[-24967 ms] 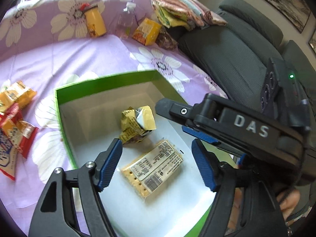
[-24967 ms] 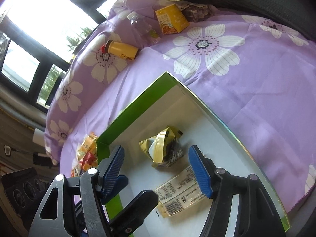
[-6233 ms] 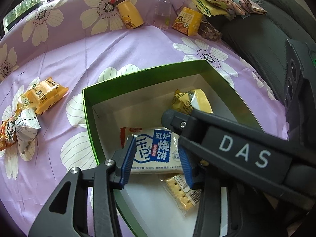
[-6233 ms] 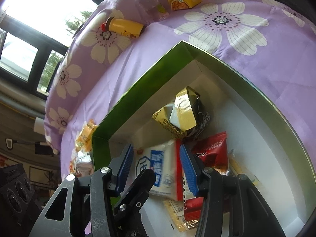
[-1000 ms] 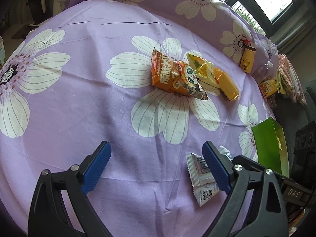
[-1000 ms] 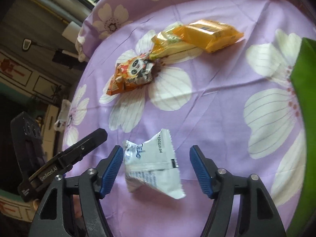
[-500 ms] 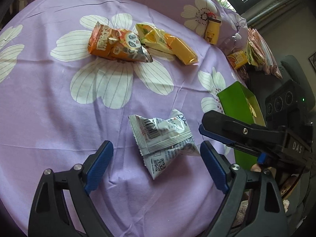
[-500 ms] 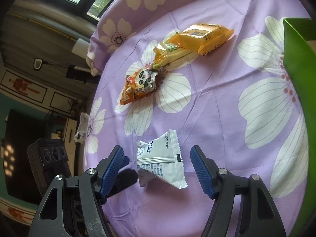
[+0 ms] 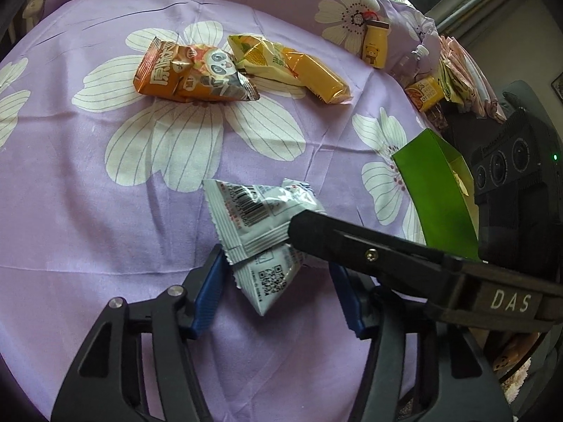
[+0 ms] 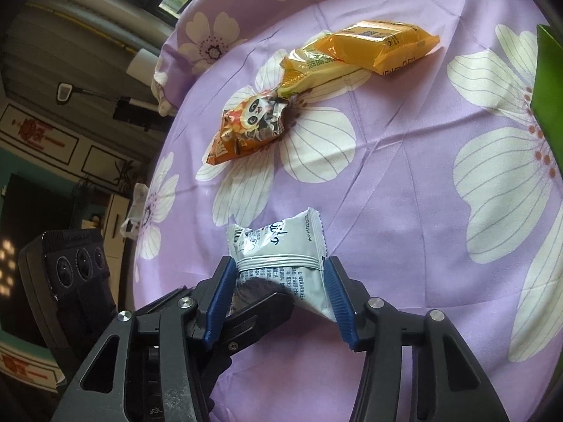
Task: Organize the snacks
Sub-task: 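Carry the white wrapped packet with the right gripper over the green box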
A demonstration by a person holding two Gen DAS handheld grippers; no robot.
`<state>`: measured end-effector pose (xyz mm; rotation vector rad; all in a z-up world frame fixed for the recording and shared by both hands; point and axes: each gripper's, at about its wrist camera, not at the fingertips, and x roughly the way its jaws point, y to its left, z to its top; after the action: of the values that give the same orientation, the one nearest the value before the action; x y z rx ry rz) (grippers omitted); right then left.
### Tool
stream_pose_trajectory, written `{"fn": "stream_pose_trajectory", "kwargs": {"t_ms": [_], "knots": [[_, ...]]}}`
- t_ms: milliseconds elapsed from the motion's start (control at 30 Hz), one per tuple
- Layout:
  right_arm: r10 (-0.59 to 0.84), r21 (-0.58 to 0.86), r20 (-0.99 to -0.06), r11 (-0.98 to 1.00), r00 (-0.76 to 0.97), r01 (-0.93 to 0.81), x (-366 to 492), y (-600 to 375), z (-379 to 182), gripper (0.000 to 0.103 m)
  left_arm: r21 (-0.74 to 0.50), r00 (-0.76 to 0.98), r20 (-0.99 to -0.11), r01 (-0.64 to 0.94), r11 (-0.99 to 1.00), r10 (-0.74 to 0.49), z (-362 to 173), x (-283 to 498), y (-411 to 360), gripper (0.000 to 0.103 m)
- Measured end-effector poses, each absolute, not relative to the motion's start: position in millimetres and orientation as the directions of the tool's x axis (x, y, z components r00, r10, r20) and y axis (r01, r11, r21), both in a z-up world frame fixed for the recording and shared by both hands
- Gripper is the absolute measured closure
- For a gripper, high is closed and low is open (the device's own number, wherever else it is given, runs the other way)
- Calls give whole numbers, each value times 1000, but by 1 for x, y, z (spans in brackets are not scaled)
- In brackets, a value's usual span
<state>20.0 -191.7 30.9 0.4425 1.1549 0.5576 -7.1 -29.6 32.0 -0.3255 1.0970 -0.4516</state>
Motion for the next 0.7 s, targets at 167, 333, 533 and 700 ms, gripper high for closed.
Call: {"fn": "stream_pose_trajectory", "kwargs": {"t_ms": [167, 333, 533, 700], "knots": [[595, 547, -726, 804, 345, -236, 11, -188, 46, 59, -401, 437, -774, 219, 889, -457, 44, -14, -38, 55], [616, 567, -689, 786, 382, -246, 3, -198, 64, 59, -347, 517, -741, 253, 903, -429, 65, -25, -49, 55], [595, 533, -635, 799, 493, -278, -18, -216, 104, 59, -313, 592, -675, 311, 897, -441, 99, -38, -70, 55], [527, 476, -581, 838, 621, -266, -36, -248, 140, 59, -313, 635, -603, 369, 875, -483, 126, -44, -103, 55]]}}
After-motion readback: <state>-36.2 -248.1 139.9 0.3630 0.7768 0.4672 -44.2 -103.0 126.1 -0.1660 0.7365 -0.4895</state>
